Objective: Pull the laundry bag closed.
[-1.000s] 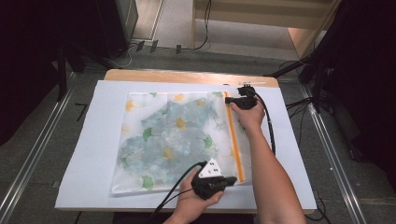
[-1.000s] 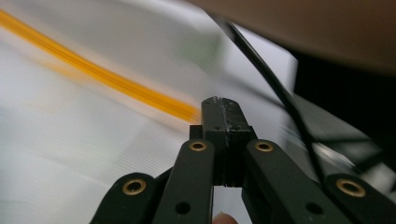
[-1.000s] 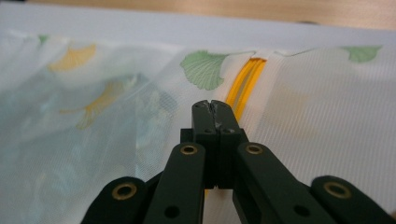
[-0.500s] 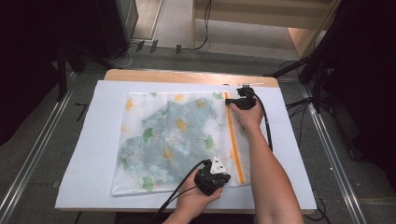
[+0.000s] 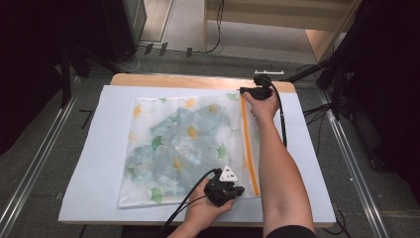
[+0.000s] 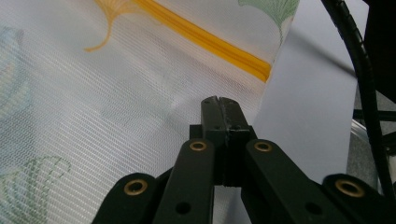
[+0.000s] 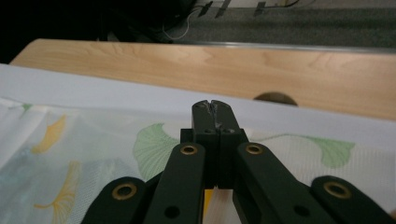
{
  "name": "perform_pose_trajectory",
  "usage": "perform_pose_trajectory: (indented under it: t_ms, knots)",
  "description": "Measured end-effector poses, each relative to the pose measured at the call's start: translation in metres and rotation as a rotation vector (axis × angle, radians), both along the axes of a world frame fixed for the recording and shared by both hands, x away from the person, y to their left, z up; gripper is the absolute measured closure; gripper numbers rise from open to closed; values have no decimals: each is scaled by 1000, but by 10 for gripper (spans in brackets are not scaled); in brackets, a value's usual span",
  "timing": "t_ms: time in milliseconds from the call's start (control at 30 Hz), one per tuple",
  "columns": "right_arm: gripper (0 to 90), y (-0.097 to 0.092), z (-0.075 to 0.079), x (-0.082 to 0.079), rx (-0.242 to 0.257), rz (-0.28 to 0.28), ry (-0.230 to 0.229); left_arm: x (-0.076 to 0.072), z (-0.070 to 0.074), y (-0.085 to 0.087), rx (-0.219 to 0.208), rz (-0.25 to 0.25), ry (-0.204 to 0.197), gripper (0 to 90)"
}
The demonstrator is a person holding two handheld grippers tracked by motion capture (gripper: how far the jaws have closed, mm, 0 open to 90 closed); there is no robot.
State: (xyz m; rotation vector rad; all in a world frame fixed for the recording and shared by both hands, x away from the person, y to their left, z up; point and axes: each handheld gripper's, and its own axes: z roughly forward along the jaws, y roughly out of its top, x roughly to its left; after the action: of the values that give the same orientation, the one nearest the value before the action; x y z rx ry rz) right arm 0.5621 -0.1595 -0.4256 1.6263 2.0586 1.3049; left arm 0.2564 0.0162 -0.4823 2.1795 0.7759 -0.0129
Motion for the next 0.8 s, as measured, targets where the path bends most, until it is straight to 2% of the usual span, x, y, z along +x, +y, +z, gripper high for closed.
perform_pose_trajectory:
  t_ms: [100,200,233,300,400,467,500,600,633,700,800]
  knots:
    - [900,-1,11,1,-5,2,-27,1,0,0,3,-5,3,900]
    - [900,-2,12,-3,-12,-19,-32,0,0,0,8,-4,-7,900]
    - [900,-1,10,-6,-16,-34,-38,0,0,0,-4,0,-5,900]
    - [762,-1,6,-12,-23,-57,-50,1,-1,2,-22,1,13,900]
    - [669,-5,-1,-26,4,-49,-61,2,0,4,-46,5,23,900]
    - [606,-8,-6,-36,-2,-30,-66,-1,2,8,-80,32,-14,900]
    - [584,-10,-9,-42,1,-20,-65,-1,2,10,-98,58,-28,783]
    - [510,-17,-18,-60,1,-4,-62,-2,3,16,-133,105,-43,660]
    - [484,-20,-20,-66,0,0,-67,-2,4,18,-130,128,-50,569]
    - [435,-25,-23,-78,-1,10,-75,-3,5,19,-110,178,-66,453]
    - [376,-31,-28,-99,36,35,-78,-5,7,21,-73,225,-123,269]
